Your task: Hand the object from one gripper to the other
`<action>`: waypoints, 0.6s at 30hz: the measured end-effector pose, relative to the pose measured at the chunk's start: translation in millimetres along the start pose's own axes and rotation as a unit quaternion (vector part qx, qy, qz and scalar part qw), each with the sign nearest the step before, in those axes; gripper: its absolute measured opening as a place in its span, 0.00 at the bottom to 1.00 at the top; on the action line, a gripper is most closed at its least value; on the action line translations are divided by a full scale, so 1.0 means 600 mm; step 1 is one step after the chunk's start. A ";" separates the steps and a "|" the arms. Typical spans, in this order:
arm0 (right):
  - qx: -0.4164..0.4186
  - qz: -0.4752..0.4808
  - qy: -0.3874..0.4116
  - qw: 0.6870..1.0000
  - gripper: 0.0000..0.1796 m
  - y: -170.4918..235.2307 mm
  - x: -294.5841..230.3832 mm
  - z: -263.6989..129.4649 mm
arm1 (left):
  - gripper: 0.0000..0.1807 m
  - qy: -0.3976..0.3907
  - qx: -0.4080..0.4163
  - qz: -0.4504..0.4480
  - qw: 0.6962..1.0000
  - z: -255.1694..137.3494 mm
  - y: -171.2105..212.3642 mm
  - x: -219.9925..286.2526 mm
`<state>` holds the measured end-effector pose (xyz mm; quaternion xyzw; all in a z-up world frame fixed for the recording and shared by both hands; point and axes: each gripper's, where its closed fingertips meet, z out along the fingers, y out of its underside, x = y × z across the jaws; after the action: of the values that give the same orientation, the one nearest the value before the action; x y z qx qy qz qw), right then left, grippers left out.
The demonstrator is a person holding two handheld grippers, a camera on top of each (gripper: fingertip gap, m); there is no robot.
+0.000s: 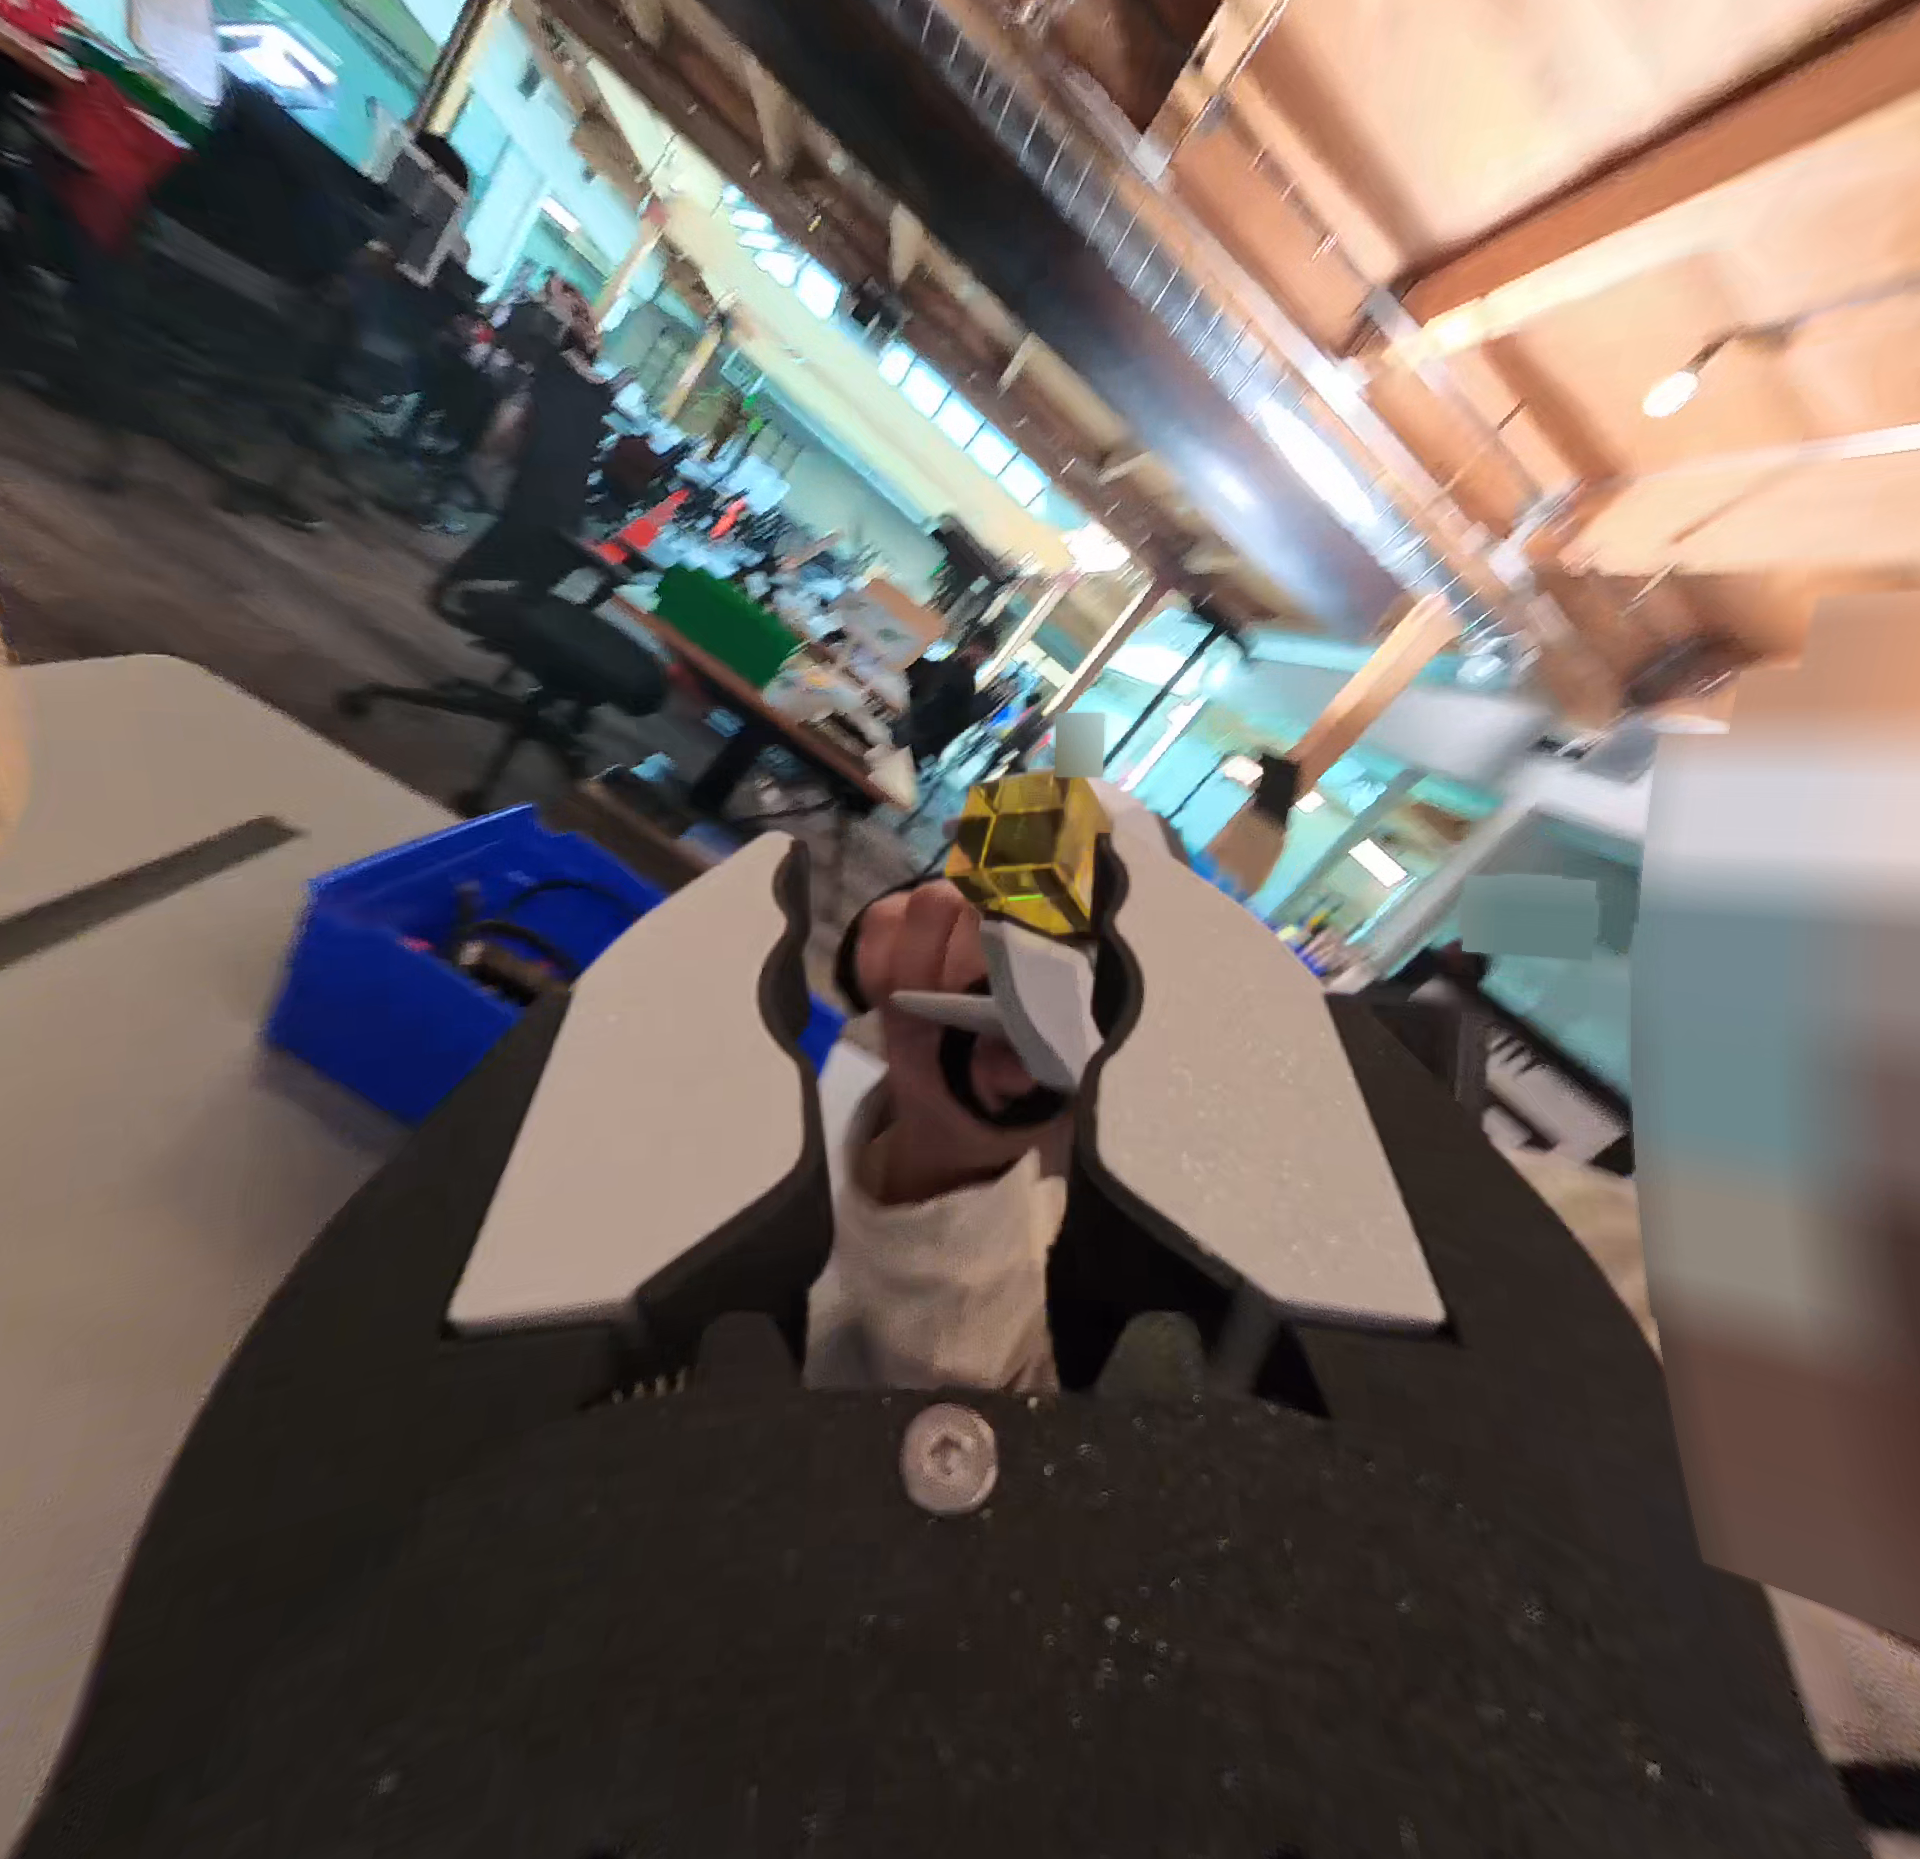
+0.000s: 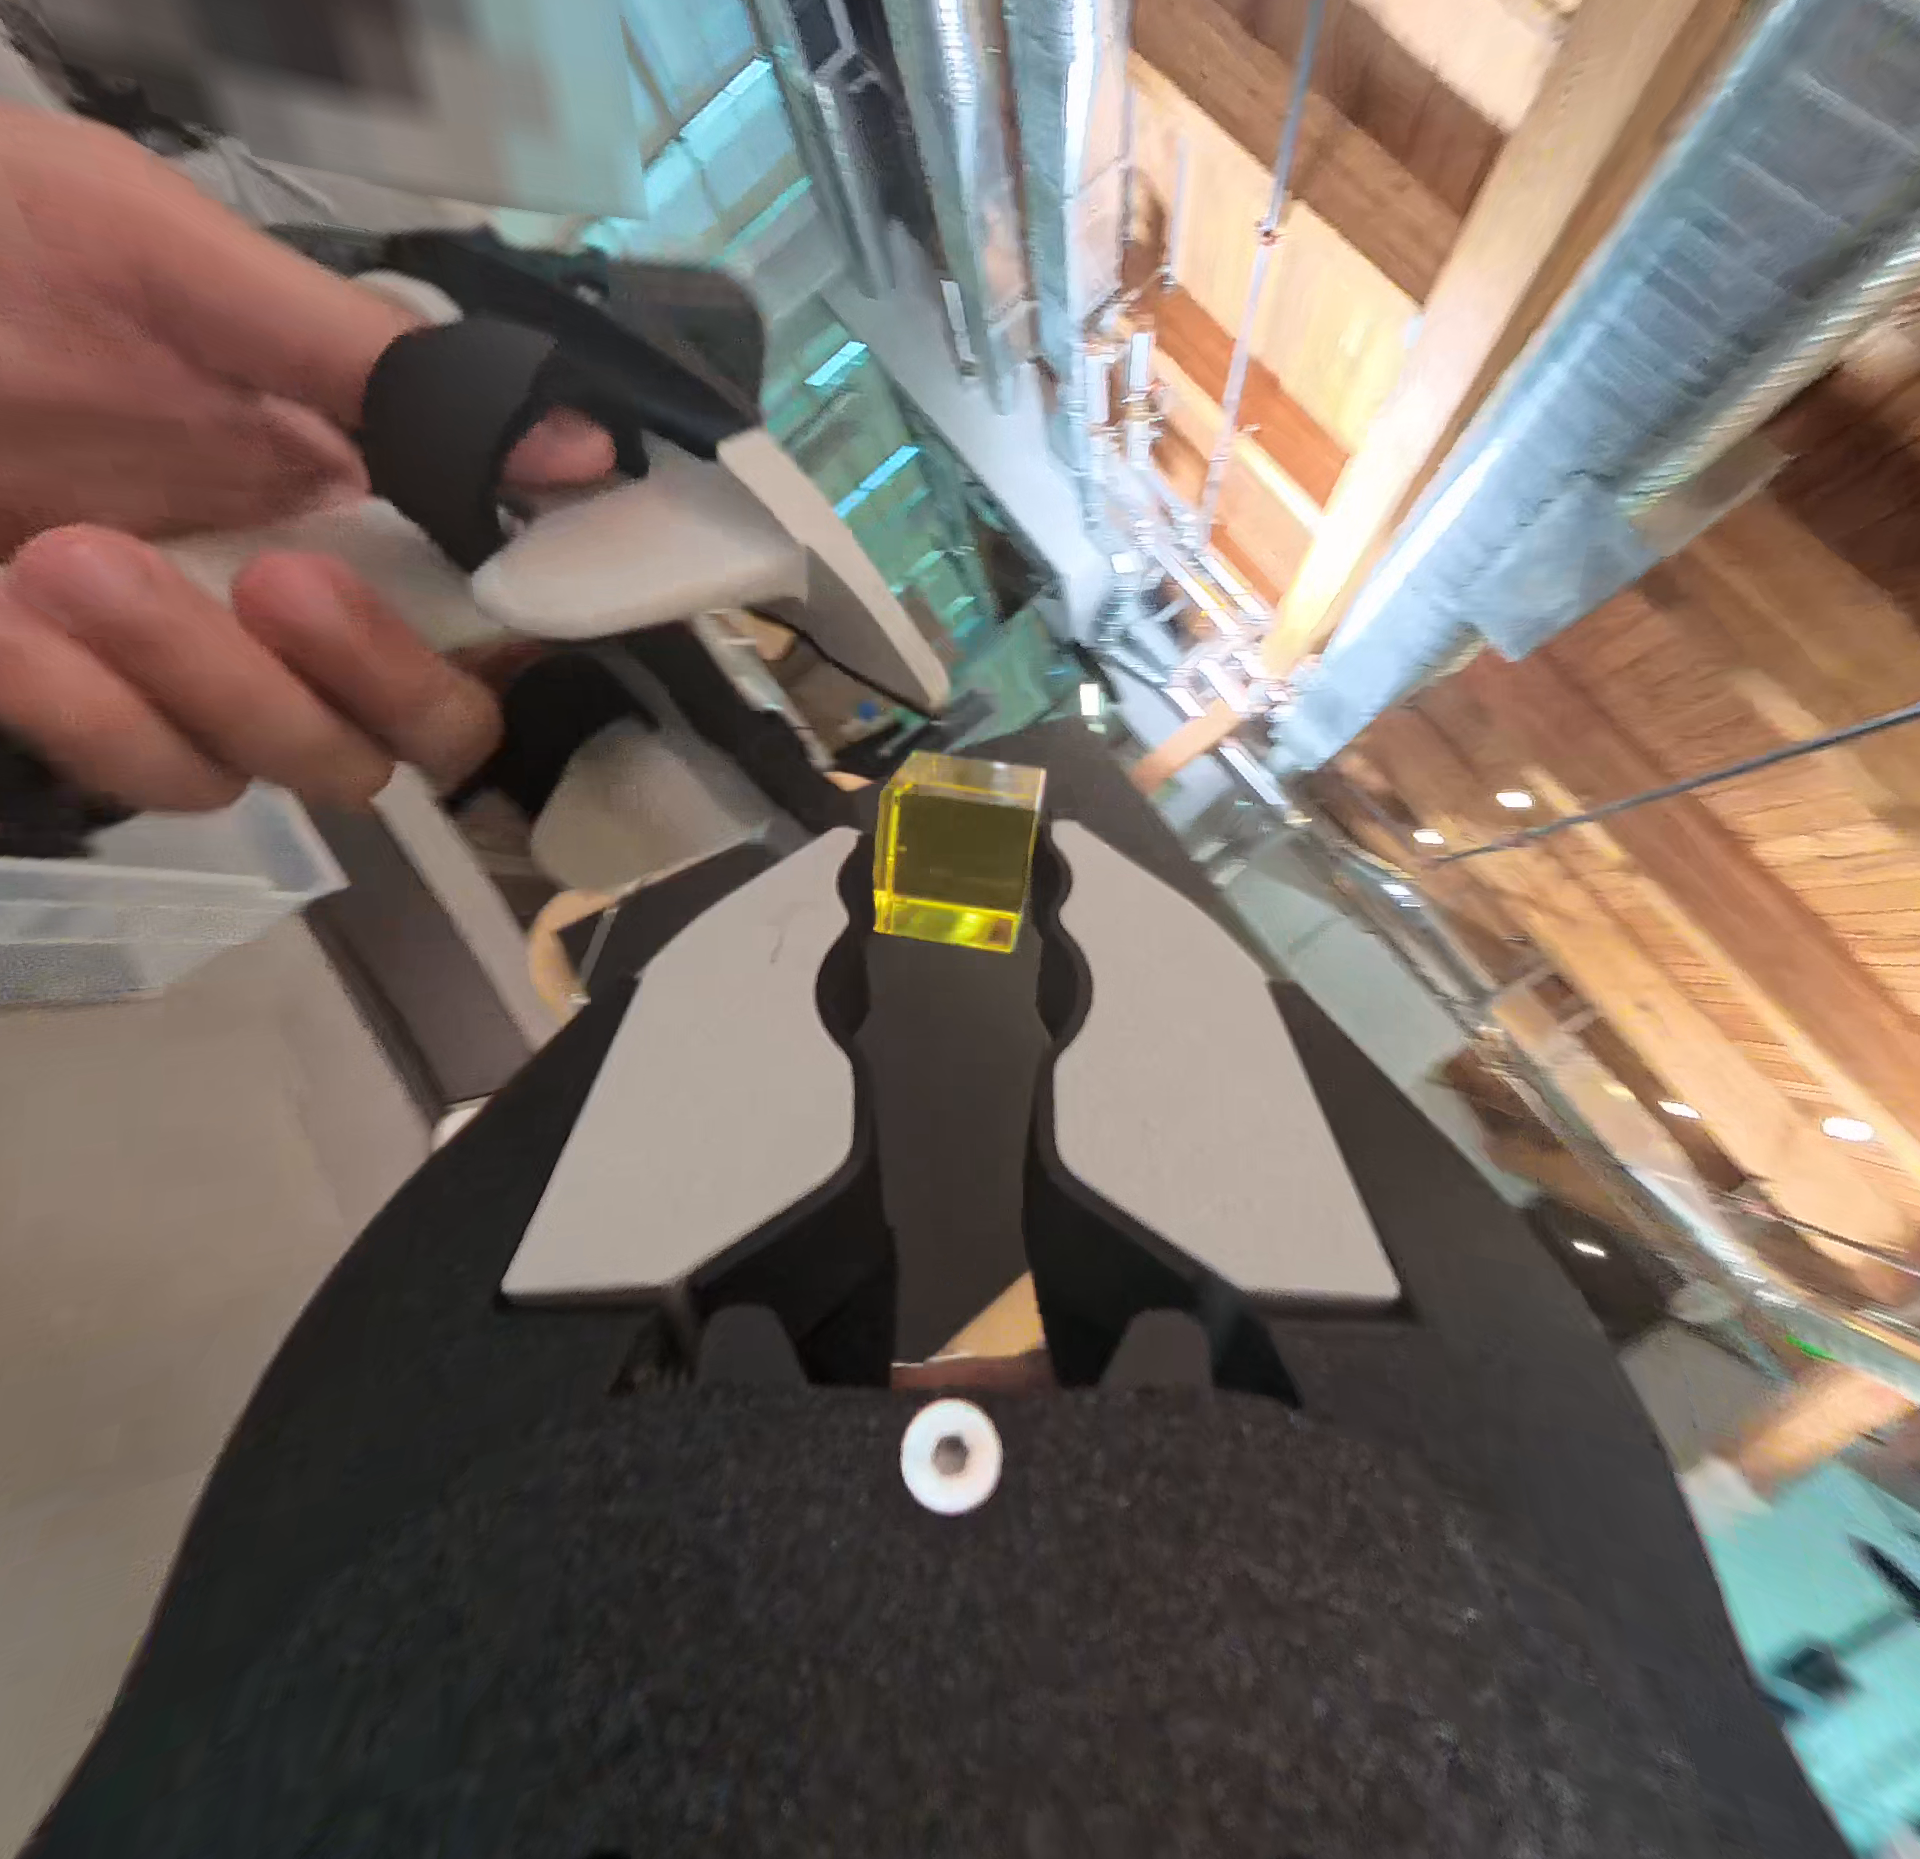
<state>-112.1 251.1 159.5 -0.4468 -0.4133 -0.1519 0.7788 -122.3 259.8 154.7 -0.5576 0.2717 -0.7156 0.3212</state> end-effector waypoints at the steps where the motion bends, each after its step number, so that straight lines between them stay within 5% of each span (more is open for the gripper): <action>1: 0.000 0.018 -0.038 0.999 0.16 0.003 -0.006 -0.002 | 0.30 -0.023 -0.024 0.030 0.999 -0.008 0.003 -0.001; 4: -0.058 0.073 -0.154 0.984 0.16 0.041 -0.030 -0.009 | 0.33 -0.124 -0.131 0.120 0.976 -0.032 0.037 -0.023; 7: -0.124 0.016 -0.174 0.977 0.16 0.077 -0.041 -0.018 | 0.33 -0.210 -0.181 0.172 0.945 -0.038 0.058 -0.042; 14: -0.172 -0.091 -0.194 0.961 0.16 0.071 -0.089 -0.032 | 0.30 -0.257 -0.239 0.228 0.908 -0.011 0.097 -0.062; 18: -0.171 -0.117 -0.192 0.959 0.16 0.064 -0.105 -0.029 | 0.23 -0.226 -0.266 0.217 0.912 -0.002 0.119 -0.058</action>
<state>-118.6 249.9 83.9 -0.5426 -0.5726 -0.2216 0.5733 -106.1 240.0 79.5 -0.6960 0.4868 -0.3846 0.3615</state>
